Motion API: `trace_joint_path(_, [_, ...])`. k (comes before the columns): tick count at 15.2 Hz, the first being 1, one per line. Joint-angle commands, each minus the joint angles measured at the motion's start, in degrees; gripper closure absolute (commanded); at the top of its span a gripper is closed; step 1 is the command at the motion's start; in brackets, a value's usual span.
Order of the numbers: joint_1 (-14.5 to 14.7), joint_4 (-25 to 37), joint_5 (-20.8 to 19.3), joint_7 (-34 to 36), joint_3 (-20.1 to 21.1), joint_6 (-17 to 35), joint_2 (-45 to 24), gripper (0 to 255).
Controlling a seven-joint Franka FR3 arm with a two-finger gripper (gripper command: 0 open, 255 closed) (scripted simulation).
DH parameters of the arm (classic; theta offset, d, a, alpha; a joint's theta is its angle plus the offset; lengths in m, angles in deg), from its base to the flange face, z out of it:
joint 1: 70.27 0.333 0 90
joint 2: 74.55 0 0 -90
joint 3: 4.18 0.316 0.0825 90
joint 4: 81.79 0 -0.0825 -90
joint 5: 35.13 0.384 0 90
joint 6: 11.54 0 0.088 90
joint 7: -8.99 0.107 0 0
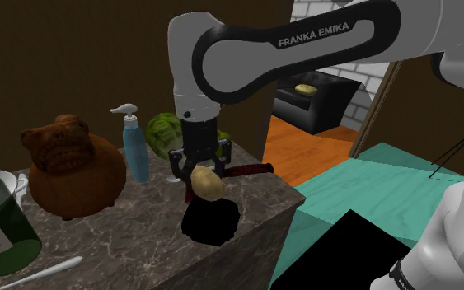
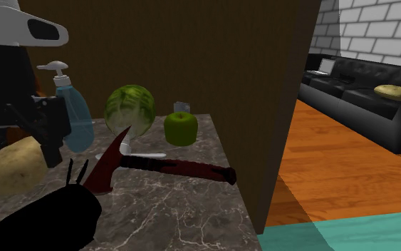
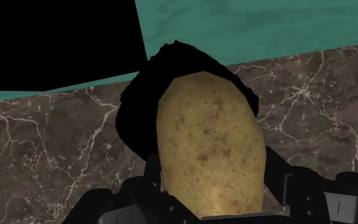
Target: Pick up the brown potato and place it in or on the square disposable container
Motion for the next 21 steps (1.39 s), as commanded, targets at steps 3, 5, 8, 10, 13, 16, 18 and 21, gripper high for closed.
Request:
trace_joint_path(3, [0.05, -2.27, -0.34, 0.02, -0.09, 2.99, -0.76, 255])
trace_joint_path(5, [0.09, -3.31, -0.53, 0.07, -0.13, 4.42, -1.19, 255])
trace_joint_path(8, [0.1, -3.49, -0.57, 0.08, -0.14, 4.67, -1.27, 255])
trace_joint_path(10, [0.1, -3.49, -0.57, 0.08, -0.14, 4.67, -1.27, 255])
trace_joint_path(13, [0.1, -3.49, -0.57, 0.08, -0.14, 4.67, -1.27, 255])
trace_joint_path(16, [0.1, -3.49, -0.57, 0.08, -0.14, 4.67, -1.27, 0])
trace_joint_path(18, [0.1, -3.49, -0.57, 0.08, -0.14, 4.67, -1.27, 0])
trace_joint_path(21, [0.03, -0.02, -0.42, -0.02, -0.13, 0.89, -0.93, 0])
